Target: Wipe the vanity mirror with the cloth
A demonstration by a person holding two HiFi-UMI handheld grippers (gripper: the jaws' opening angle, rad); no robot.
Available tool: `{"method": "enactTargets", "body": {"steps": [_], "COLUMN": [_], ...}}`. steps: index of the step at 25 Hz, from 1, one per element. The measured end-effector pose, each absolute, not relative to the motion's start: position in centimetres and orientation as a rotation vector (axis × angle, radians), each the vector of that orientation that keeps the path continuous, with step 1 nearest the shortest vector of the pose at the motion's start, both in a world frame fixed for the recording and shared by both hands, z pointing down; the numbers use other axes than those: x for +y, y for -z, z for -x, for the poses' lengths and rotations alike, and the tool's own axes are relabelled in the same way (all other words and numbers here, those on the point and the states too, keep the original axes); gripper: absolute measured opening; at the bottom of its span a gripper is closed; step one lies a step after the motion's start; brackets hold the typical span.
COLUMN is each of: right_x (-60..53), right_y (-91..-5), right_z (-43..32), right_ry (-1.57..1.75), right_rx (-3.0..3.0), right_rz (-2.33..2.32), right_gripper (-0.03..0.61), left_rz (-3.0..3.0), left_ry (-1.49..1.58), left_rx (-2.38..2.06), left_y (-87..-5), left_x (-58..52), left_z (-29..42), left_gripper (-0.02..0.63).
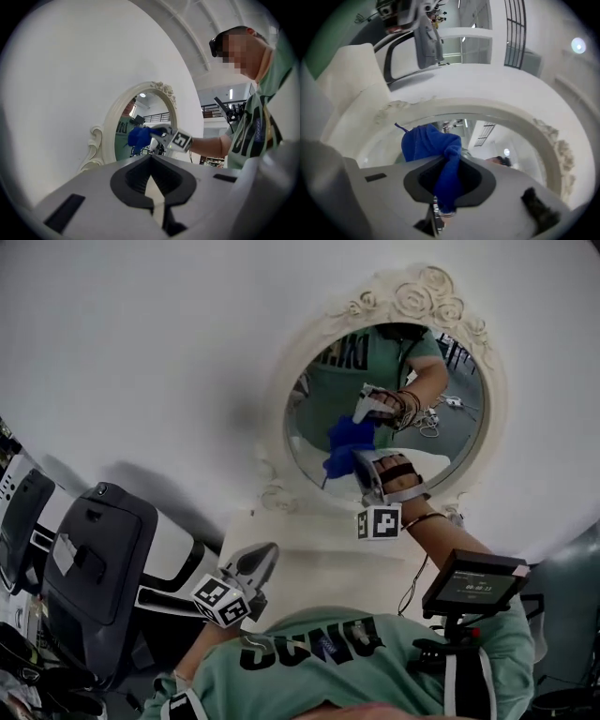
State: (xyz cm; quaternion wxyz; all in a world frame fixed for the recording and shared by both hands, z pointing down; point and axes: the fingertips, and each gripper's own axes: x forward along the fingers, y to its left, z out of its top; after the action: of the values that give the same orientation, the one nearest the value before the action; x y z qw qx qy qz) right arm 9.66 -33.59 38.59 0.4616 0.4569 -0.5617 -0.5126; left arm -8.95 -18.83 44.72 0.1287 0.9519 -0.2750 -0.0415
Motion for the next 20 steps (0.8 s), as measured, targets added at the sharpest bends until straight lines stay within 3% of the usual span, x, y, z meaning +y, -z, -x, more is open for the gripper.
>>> {"method": "enactTargets", "body": {"steps": [4,8,20], "right_x": [-32.9,-32.8,-34.4], "right_y": [-21.8,-12.4,-10.1], "right_z": [-12.7,-15.6,-17.2], "right_ry": [1.423,1.47,1.414], "right_rx": [-1.212,-1.028,-0.942], "right_rz": [-1.364,-1.488,-1.547], "right_gripper": [0.055,0.055,0.054], "left_rz": [-2.802,-2.813,-2.789], "left_ry": [0.19,0.217,0.2], "left_rx": [-0.792,-0.8,-0.835], "left_y": [-43.3,-42.8,-43.0], "left_x": [-19.1,-19.1,-19.9], "left_z": [8.2,8.2,9.2], "left_gripper": [0.009,0.009,0.009]}}
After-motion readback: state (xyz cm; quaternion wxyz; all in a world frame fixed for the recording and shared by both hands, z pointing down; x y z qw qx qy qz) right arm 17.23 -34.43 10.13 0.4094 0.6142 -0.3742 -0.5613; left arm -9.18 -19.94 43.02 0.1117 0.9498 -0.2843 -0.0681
